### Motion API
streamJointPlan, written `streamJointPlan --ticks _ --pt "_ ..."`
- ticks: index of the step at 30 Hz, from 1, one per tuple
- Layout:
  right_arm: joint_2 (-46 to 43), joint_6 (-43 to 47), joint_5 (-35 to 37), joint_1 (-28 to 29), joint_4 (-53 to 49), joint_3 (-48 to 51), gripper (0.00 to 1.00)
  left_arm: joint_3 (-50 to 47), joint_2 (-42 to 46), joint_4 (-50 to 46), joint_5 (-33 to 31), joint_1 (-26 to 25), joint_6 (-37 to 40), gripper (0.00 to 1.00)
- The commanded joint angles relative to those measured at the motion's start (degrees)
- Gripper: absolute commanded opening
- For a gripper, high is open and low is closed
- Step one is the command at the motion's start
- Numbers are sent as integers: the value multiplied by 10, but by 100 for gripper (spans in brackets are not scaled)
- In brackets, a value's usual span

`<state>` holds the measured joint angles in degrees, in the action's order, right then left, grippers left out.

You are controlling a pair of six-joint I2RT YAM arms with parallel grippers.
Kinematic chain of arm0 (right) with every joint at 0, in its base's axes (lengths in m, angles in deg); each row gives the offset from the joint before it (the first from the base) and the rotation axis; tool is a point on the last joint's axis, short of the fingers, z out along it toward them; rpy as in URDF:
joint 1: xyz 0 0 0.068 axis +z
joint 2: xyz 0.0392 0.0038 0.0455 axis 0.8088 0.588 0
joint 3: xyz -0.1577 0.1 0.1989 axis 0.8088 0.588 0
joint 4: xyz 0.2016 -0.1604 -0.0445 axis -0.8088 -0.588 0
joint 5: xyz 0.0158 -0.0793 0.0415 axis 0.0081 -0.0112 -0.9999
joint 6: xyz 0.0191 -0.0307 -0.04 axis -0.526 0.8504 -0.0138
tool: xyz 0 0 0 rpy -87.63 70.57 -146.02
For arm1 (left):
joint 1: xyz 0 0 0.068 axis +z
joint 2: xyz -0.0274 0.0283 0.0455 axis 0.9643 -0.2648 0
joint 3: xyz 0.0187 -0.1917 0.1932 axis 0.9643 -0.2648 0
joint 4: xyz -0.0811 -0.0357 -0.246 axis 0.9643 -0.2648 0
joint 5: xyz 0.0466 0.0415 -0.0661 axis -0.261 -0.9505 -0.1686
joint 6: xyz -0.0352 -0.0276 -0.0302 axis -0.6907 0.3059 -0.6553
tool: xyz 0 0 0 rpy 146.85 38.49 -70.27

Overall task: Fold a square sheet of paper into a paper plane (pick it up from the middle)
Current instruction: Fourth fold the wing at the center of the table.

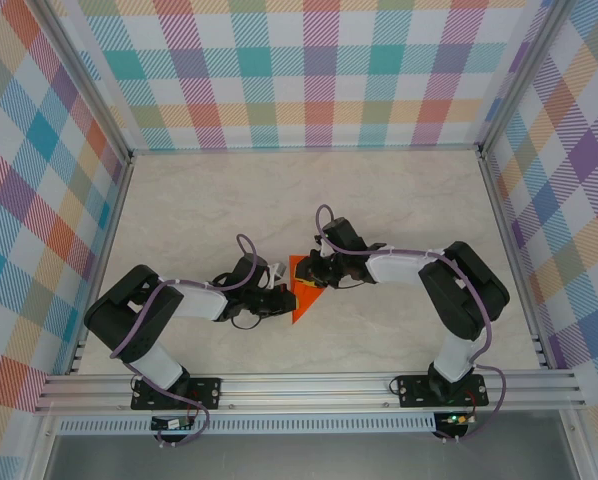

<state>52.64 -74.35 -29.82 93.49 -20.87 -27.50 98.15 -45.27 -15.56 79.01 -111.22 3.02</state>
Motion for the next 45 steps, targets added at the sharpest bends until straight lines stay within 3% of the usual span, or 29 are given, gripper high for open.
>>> streamJointPlan --ticks 1,18,34,45 --pt "26 -2 -7 3 14 -20 21 -15 -14 -11 0 10 -5 0" --pt "65 -2 15 2 -7 -41 21 -7 -26 -34 1 13 2 0" --pt "97 4 -2 2 -21 -54 21 3 40 -69 -20 13 -5 14" --pt "105 6 -13 2 -17 -53 21 4 29 -54 3 13 -12 11"
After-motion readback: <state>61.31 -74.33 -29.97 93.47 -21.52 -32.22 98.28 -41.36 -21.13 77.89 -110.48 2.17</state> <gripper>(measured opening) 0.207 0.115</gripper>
